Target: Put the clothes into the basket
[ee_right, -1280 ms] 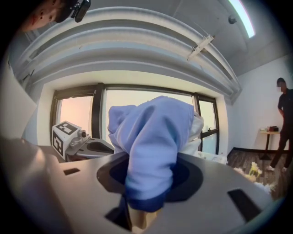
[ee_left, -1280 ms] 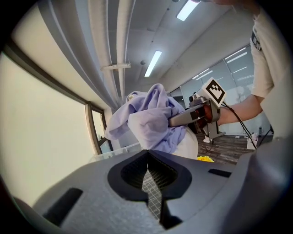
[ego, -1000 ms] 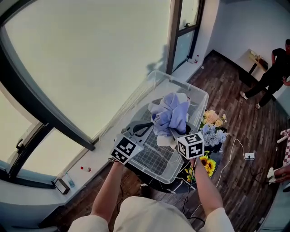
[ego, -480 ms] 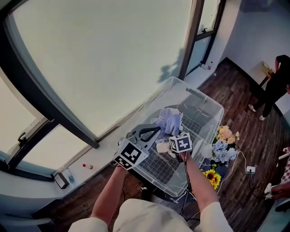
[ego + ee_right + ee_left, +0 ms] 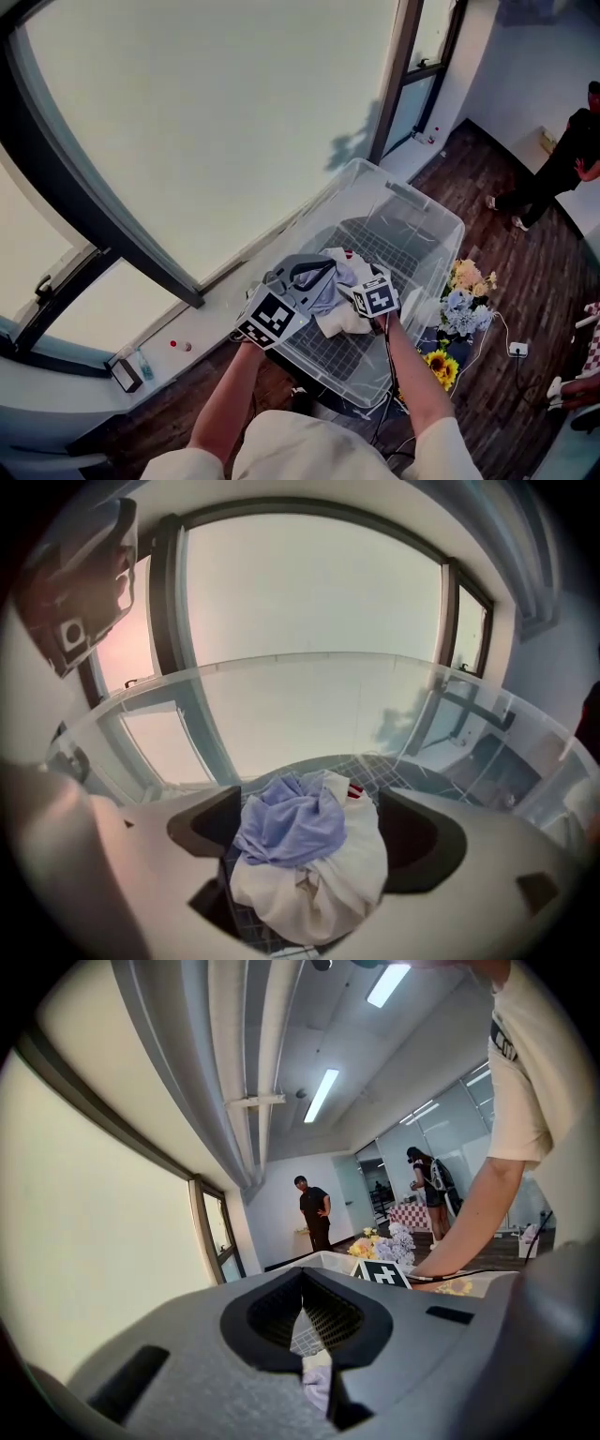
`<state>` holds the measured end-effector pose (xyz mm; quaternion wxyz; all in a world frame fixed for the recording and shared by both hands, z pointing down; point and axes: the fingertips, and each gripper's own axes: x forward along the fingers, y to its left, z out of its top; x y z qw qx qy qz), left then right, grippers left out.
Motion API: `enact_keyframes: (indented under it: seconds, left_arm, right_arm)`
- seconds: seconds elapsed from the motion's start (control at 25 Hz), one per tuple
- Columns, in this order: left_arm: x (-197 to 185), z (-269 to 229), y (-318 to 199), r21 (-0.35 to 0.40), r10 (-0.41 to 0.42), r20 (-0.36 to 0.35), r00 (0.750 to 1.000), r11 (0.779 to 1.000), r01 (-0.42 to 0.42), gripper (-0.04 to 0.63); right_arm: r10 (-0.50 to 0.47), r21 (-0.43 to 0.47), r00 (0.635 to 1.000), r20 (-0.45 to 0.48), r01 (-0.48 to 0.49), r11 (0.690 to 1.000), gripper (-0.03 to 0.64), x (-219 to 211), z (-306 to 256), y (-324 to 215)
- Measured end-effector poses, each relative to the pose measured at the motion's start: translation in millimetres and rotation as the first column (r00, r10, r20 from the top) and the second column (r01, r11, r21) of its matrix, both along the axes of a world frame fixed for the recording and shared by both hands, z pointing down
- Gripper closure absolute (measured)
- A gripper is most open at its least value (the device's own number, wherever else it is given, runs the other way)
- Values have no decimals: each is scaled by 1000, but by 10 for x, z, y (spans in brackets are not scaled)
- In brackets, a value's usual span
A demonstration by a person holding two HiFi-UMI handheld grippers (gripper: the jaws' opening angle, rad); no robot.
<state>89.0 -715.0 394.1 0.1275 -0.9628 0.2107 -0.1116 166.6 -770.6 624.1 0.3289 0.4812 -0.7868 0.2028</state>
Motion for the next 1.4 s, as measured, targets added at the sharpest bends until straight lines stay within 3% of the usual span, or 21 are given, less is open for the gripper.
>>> enact_keyframes:
  seconds: [0.24, 0.32, 0.36, 0.4, 0.76, 0.92, 1.08, 1.24, 1.4]
  left_arm:
    - [102, 24, 44, 0, 27, 8, 1000, 1000, -27, 580]
    - [125, 13, 57, 1, 32, 6, 999, 999, -32, 580]
    - [129, 8, 65, 2, 33, 5, 999, 999, -33, 580]
    - [129, 2, 72, 3, 34, 4, 999, 999, -34, 580]
    - [220, 24, 124, -1, 53, 7, 999, 999, -53, 580]
    - [239, -33, 103, 15, 32, -24, 999, 999, -31, 580]
    - [304, 10, 86, -14, 35, -37, 999, 999, -35, 580]
    - [367, -8, 74, -58, 12, -95, 995, 998, -18, 580]
    - [445, 13, 131, -59, 25, -87, 996, 998, -30, 580]
  right_arm:
    - [30, 35, 999, 21, -31, 999, 181, 60, -93, -21]
    - [43, 65, 999, -20, -41, 997, 198, 113, -145, -15]
    - [65, 94, 997, -43, -60, 994, 464, 157, -192, -19]
    - [88, 121, 995, -46, -82, 989, 603, 186, -242, -25]
    - [89, 129, 996, 25, -92, 987, 603, 143, -356, 1]
    - [30, 208, 998, 50, -40, 977, 603, 67, -620, 68]
    - [-17, 314, 990, 137, -27, 949, 603, -23, -1104, 243]
    - [-75, 438, 969, 235, -37, 898, 603, 12, -1696, 542]
    - [-105, 499, 937, 333, -81, 863, 603, 148, -2101, 838]
